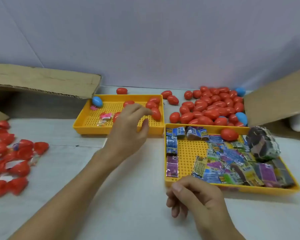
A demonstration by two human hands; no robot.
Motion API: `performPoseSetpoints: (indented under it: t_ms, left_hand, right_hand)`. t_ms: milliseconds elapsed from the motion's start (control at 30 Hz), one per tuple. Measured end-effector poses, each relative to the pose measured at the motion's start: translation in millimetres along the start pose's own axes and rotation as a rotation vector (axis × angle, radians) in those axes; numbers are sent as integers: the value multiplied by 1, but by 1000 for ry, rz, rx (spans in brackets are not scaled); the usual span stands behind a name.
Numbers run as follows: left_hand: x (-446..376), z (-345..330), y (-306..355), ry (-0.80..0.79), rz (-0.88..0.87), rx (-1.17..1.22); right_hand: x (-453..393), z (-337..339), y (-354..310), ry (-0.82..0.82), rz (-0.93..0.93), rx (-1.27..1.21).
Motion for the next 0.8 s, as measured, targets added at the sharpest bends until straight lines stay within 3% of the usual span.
performPoseSetpoints:
  t_ms: [200,300,400,533,667,800]
  left_hand:
    - [-65,-34,-19,-285,-2,-185]
    - [-68,-36,-16,-240,-25,-231]
    - [-51,-27,-1,-33,-71,-193]
    - [-7,-4,29,207,-141,171]
    - [56,-3,59,180,28,780]
    - [109,-10,71,89,103,962]
  right_hand:
    - [-3,8,12,-66,-68,-51]
    - [-4,10,8,-64,-42,-34]
    - [-4,11,9,-60,1,-29]
    - [-4,11,9,-47,61,-30]
    - [-2,13,6,11,90,-178]
    - [7,10,0,13,92,-208]
Point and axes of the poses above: each hand's wrist, its own x-axis away from the middle knuckle, its own z-axis out of the back of the hand, y = z × x, the point moved 3 cm from there along -x, towards the middle knuckle, and after that the axes turned 9 degrees about -y, right-handed, at the moved point
